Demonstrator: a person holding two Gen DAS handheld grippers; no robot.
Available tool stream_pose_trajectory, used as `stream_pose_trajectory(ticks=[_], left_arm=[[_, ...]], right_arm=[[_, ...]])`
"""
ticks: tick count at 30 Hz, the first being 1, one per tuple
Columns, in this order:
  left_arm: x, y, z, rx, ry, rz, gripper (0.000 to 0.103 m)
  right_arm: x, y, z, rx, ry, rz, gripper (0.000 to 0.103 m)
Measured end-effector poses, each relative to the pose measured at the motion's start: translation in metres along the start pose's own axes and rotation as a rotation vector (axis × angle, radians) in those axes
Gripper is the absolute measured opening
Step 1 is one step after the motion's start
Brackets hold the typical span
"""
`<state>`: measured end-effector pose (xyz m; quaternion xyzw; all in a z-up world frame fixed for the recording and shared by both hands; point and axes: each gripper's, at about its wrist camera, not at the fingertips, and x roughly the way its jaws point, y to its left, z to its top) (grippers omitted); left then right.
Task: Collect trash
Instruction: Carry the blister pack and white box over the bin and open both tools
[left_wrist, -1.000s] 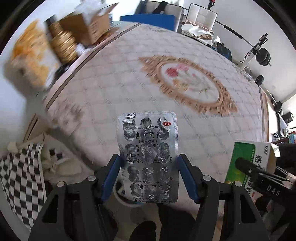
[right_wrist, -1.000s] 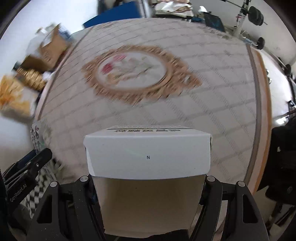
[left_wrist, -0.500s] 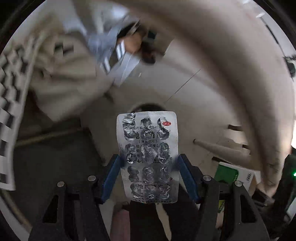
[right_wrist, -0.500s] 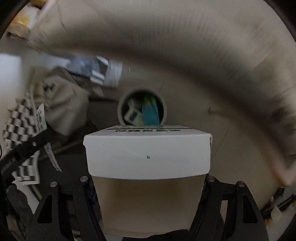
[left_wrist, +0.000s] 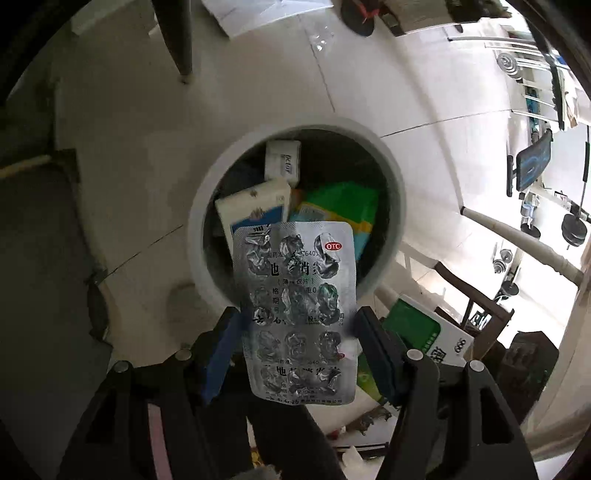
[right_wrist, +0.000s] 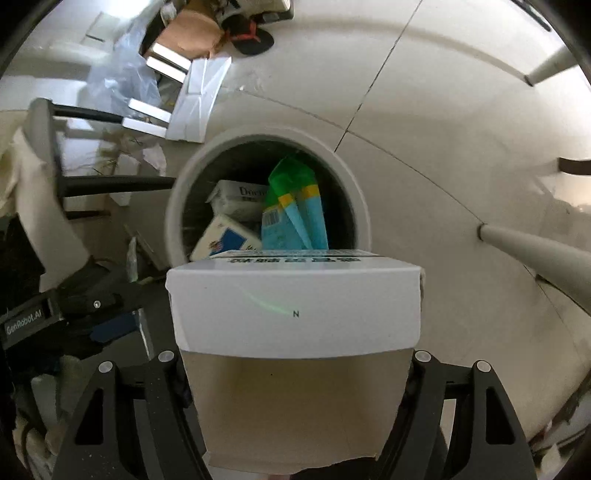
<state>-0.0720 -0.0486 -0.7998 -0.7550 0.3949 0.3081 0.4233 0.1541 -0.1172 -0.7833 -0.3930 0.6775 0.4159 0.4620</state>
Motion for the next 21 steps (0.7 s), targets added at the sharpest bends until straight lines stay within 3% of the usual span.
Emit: stream_pose_trajectory(ticks=[1,2,4,5,6,11,16,19,21], left_arm=[[0.004,0.003,0.005,0.001,-0.001,0.003,0.083],[0.005,0.005,0.007,0.003,-0.002,0.002,0.092],[0.002,0.008,0.007,-0.002,-0.014,0.014,0.093],[-0.002,0.009,0.006,-0.004,-0.02,0.022,0.094],[-0.008,0.011,0.003,-0.005,-0.026,0.031,0.097],[-0.039,0.016,-0.017,0.017,-0.125,0.145,0.098],[-0.074,0.0,-0.056,0.101,-0.267,0.392,0.098],[-0.089,-0.013,-0.084,0.136,-0.297,0.48,0.098],[-0.099,-0.019,-0.098,0.155,-0.303,0.516,0.098]], right_arm=[[0.009,0.001,0.004,-0.008,0.009,0.007,0.078],[0.018,0.002,0.007,-0.015,0.019,0.022,0.079],[0.028,0.003,0.009,-0.028,0.035,0.027,0.083],[0.031,0.005,0.01,-0.029,0.039,0.041,0.097],[0.031,0.007,0.009,-0.034,0.039,0.058,0.103],[0.018,0.018,0.007,-0.07,0.004,0.061,0.103],[-0.009,0.03,-0.011,-0.148,-0.062,-0.109,0.103],[-0.031,0.035,-0.029,-0.167,-0.081,-0.219,0.103],[-0.049,0.032,-0.039,-0.164,-0.088,-0.239,0.103]])
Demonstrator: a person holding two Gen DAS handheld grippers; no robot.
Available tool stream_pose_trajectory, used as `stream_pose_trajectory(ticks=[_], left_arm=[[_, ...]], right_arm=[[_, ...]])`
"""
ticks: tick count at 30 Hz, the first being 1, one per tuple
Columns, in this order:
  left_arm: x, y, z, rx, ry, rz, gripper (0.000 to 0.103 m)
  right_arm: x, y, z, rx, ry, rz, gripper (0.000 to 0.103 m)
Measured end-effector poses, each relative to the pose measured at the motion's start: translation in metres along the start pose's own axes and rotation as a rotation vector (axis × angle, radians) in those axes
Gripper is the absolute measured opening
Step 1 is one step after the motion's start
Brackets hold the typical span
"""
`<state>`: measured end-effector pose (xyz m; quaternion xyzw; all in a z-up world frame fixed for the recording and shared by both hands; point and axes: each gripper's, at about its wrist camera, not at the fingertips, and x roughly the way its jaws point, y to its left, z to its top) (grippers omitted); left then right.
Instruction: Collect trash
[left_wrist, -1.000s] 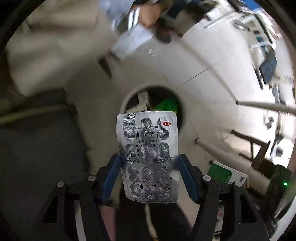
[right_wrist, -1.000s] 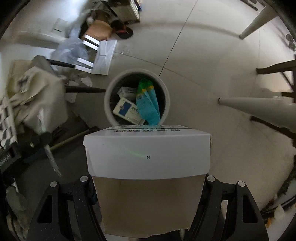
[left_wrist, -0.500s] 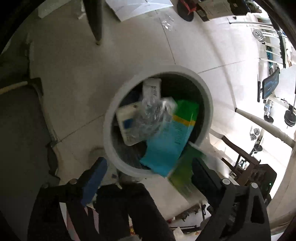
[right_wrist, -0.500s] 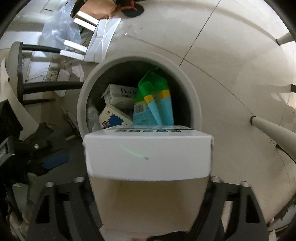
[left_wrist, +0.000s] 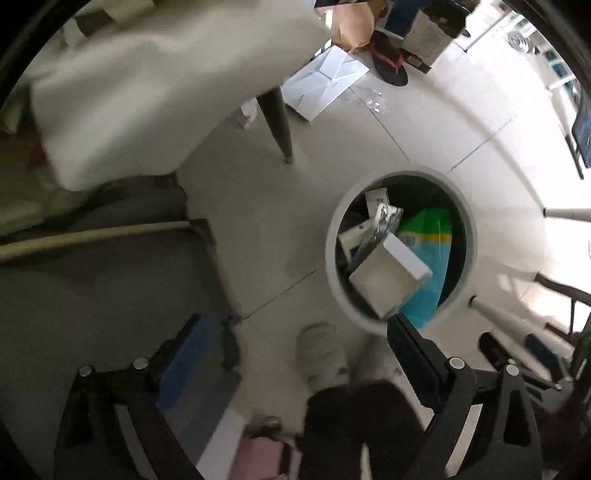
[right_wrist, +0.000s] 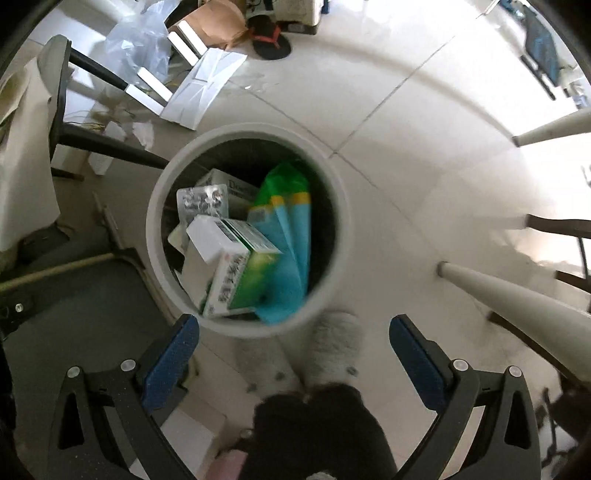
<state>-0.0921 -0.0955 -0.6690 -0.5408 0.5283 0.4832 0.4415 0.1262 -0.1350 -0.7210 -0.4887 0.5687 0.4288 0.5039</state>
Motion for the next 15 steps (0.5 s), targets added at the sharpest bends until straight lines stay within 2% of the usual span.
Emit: stream_pose_trajectory(ticks=[6,11,15], left_arm=[[-0.066,-0.023,-0.024,0.082,-0.004,0.037,0.098],[-0.145,-0.043,-0.037,0.223,-0.05,0.048,0.098],[-0.204,-0.057,-0.044,0.325,-0.069,0.022,0.098]], right_arm=[[-0.076,-0.014,-0.023,0.043,-0.002,0.005,0.103],[-0.152,-0.03,-0.044,0.094,-0.014,0.066,0.103],[-0.22,-0.044,-0.062,0.151,-0.015,0.129,0.103]])
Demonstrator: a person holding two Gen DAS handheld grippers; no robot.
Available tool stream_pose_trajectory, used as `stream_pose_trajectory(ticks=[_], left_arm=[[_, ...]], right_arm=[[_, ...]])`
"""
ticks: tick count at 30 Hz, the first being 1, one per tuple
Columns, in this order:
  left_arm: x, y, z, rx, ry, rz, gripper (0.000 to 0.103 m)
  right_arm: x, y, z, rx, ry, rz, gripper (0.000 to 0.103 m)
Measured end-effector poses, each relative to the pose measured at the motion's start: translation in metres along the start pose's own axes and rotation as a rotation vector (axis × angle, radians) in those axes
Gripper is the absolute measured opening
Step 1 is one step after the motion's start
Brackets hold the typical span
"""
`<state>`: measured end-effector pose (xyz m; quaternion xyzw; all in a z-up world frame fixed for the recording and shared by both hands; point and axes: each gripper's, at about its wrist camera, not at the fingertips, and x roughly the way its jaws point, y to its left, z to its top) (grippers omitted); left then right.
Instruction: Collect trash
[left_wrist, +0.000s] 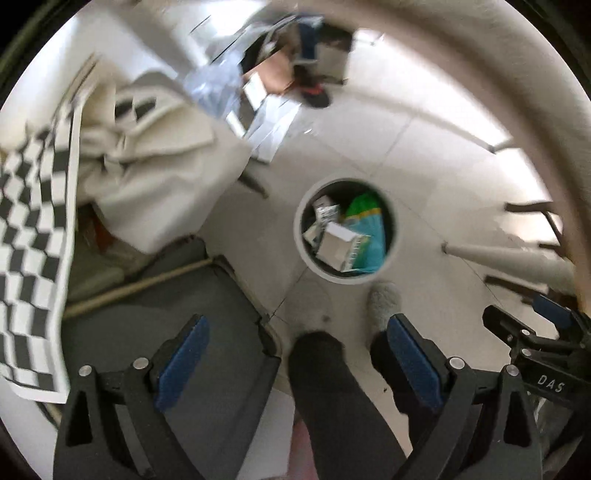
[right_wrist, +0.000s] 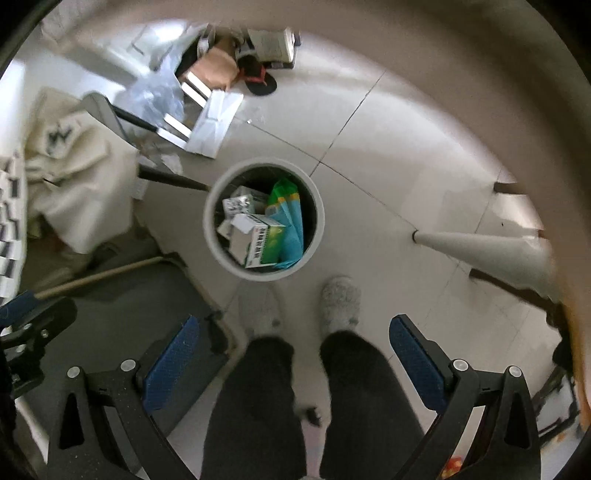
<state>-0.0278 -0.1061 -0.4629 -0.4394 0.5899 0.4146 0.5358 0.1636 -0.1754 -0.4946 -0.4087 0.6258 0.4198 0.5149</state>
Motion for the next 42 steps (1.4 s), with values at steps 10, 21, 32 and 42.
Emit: stream_pose_trajectory(ticks=[10,21,32,42], left_arm=[[-0.155,0.001,0.012,0.234,-0.059,-0.163,0.098],[-0.27,0.023,0.013,0.435,-0.123,-0.331,0.098],[-0.322,0.022,-0.01,0.494,-0.155,-0.412,0.098],[-0.33,0.017,-0.023,0.525,-0.17,-0.417,0.098]], right_arm=[[-0.174,0.014,-0.028,0.106,-0.058,0.118,0.103],[-0.305,0.045,-0.096,0.282,-0.169,0.258,0.103],[-0.365,0.052,-0.145,0.376,-0.285,0.306,0.103],[-0.375,0.043,-0.165,0.396,-0.311,0.327,0.103]])
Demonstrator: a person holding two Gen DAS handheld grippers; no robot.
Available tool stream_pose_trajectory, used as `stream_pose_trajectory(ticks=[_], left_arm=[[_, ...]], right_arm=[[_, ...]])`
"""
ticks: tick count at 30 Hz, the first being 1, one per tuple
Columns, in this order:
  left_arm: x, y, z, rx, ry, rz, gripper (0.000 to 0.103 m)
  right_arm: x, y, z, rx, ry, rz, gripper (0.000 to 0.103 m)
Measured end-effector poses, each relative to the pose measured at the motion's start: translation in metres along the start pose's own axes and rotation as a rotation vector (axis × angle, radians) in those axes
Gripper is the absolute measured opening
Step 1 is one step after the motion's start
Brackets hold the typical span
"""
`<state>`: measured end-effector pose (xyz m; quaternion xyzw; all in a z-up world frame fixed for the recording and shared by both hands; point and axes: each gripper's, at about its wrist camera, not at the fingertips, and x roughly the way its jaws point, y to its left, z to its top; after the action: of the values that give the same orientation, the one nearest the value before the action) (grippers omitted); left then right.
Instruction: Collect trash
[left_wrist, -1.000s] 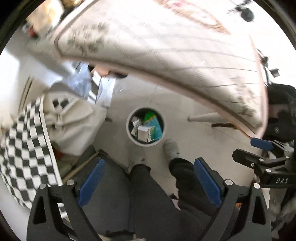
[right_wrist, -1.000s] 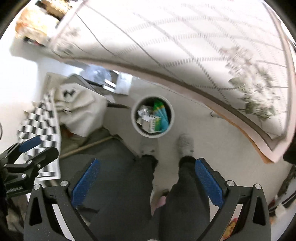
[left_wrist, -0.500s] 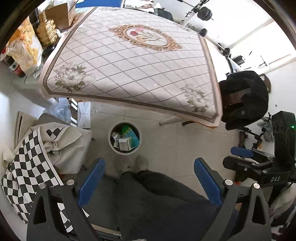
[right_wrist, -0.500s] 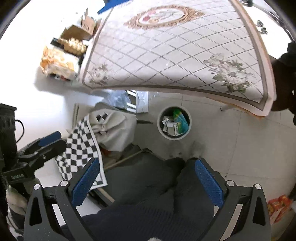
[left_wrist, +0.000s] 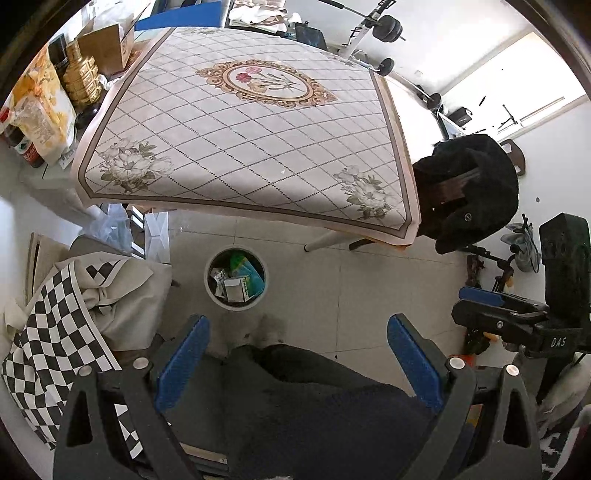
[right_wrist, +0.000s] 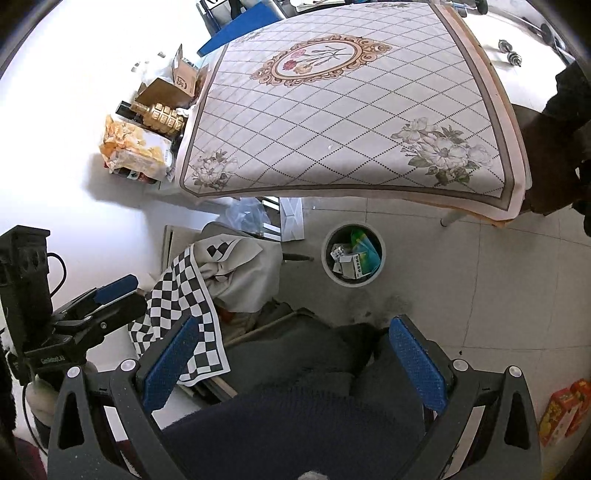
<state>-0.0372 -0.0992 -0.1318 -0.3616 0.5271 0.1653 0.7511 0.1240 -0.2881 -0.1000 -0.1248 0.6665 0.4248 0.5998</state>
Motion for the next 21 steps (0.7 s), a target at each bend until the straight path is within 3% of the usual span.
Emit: stream_pose_trajectory(ticks=[4,5,21], left_arm=[[0.001,-0.007,-0.001,0.016,0.005,-0.018,0.099],[0.001,-0.008,-0.001,0.02,0.005,-0.019,0.103],[-0.001,-0.027,0.002,0.049,0.002,-0.044,0.103]], right_arm=[[0.0,-0.005,-0.003,0.017,0.005,0.012,0.103],[-0.001,-0.006,-0.004,0.02,0.004,0.012,0.103],[-0.007,-0.014,-0.014,0.048,0.004,0.045,0.103]])
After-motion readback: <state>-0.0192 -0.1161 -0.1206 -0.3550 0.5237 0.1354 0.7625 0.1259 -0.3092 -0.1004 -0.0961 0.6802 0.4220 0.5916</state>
